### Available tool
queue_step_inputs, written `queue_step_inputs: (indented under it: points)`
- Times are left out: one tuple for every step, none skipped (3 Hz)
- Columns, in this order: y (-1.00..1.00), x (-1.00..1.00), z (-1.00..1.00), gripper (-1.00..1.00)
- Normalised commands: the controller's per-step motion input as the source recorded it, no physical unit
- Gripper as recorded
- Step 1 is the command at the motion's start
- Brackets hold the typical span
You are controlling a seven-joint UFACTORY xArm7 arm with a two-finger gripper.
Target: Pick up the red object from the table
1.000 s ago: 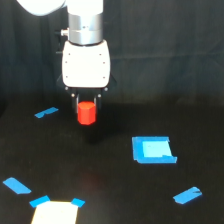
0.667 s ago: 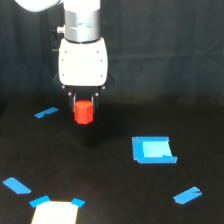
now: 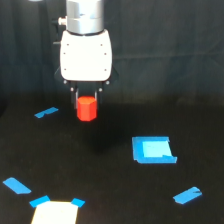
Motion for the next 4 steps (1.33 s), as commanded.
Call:
queue_step_inputs:
  points:
    - [-0.43, -0.21, 1.00, -1.00]
    - [-0.16, -0.28, 0.70, -1.00]
    - [-0.46, -0.15, 0.87, -0.95]
    - [-0.39, -0.38, 1.00, -1.00]
